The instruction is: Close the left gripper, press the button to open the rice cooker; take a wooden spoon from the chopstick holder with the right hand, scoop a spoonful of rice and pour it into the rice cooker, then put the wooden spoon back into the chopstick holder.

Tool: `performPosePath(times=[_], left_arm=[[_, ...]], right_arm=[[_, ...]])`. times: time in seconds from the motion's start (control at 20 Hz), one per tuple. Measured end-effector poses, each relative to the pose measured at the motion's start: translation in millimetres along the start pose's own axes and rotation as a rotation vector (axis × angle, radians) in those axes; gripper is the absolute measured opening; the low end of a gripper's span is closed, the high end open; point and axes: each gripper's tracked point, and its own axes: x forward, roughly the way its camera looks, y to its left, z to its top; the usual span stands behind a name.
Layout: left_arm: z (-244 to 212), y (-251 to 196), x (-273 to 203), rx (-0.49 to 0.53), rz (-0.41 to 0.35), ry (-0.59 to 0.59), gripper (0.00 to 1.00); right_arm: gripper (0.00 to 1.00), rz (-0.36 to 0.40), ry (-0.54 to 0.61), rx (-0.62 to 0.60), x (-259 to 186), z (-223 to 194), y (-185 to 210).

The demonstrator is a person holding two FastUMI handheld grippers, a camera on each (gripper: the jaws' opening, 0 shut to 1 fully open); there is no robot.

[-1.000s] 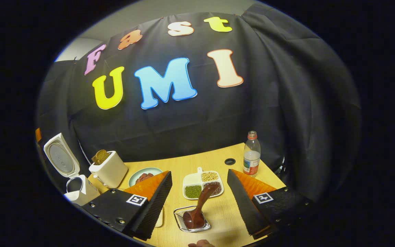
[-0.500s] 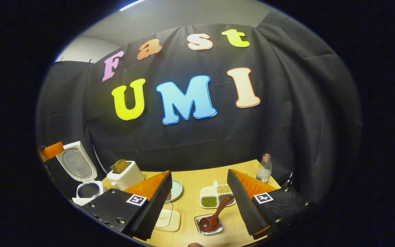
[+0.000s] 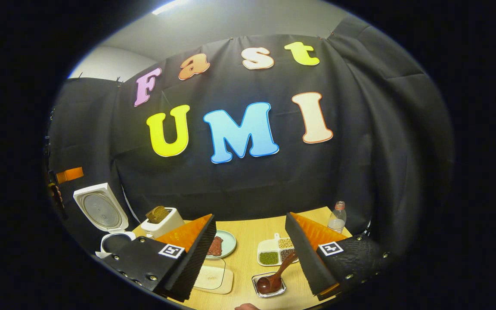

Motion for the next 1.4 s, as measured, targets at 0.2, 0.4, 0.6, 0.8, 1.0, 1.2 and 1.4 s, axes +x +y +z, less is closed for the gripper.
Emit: performPosePath(times=[0.2,0.4,0.6,0.8,1.0,1.2,1.4], left_arm=[[8.0,44.4,34.0,-0.08,0.053,-0.018,0.96],[9.4,84.1,62.1,-0.053,0.114,-0.013,0.96],[2.9,113.3,94.1,-0.085,0.152,0.002,0.96],[-24.8,123.9,119.7,-0.098,0.158,0.052,0.97],[-54.3,142.3,131.4,-0.1,0.219,0.107,0.96],[-64.8,144.3,128.6,-0.035,0.248,0.117,0.92],[-71.1,124.5,104.5,-0.021,0.246,0.099,0.97]], right_arm=[[0.98,-0.01,0.001,0.002,1.4,1.9,-0.8],[0.98,-0.026,0.008,-0.014,1.3,2.4,-5.8],[0.98,-0.042,0.018,-0.021,3.7,2.5,-12.2],[0.98,-0.035,0.002,-0.017,5.2,9.1,-10.0],[0.98,-0.027,-0.006,-0.031,6.5,14.6,-7.2],[0.98,-0.005,0.013,0.007,7.6,9.0,-3.0],[0.98,0.012,0.017,-0.001,8.7,8.1,0.7]])
